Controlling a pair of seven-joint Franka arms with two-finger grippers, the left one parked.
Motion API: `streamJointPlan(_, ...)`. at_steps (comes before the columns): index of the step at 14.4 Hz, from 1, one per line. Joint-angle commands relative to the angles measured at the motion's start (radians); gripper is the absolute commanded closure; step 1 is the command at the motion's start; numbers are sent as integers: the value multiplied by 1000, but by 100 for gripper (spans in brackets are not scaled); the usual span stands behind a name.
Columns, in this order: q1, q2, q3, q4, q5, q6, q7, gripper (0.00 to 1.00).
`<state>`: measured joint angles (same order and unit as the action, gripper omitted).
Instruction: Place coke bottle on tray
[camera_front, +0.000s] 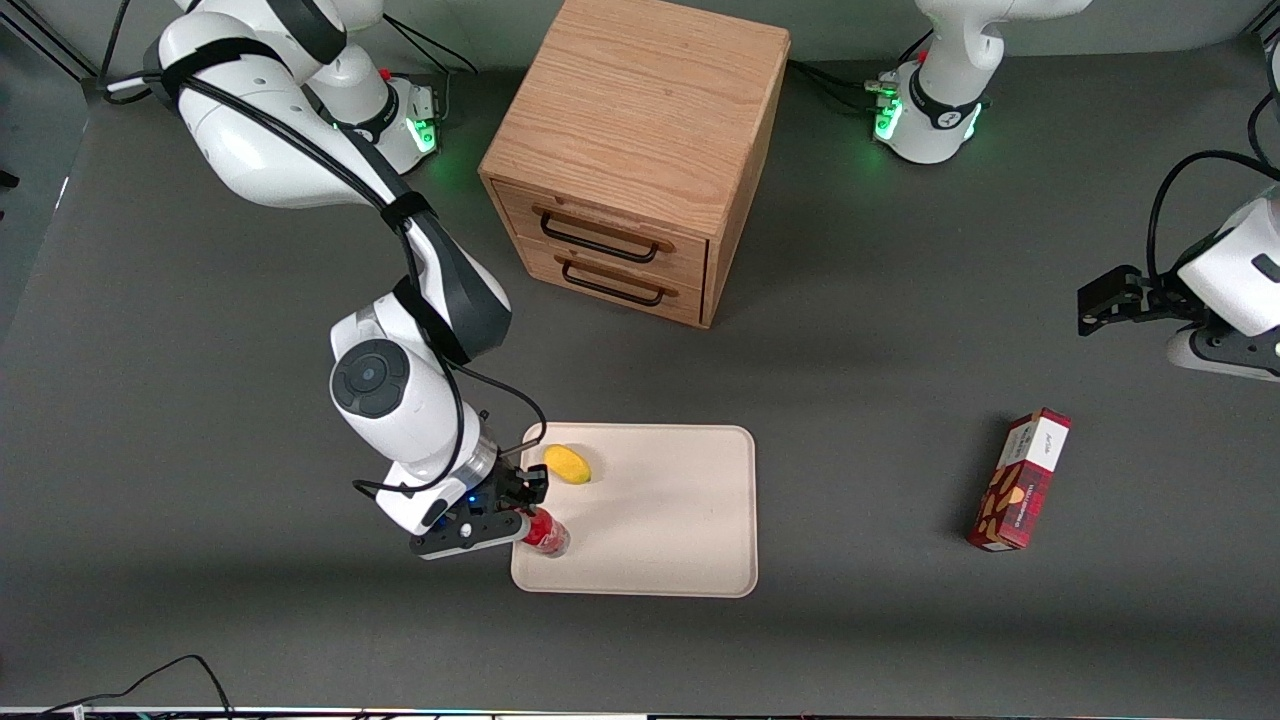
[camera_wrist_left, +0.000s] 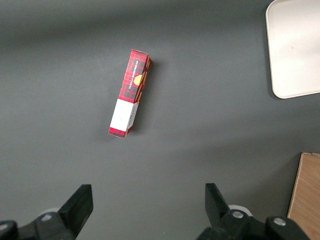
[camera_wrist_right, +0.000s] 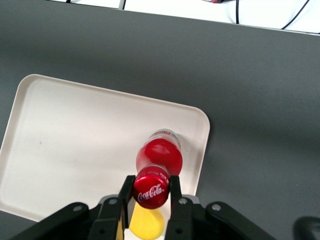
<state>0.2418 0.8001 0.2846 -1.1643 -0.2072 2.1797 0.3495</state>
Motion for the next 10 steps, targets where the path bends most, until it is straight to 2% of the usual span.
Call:
streamJointPlan(1,36,30,-25,46,-29,22,45,100)
streamJointPlan(6,34,42,-25,40,-29,45,43,100)
streamJointPlan(9,30,42,-25,40,-27,45,37,50)
streamJointPlan(10,34,41,-25,40,-27,45,43,43)
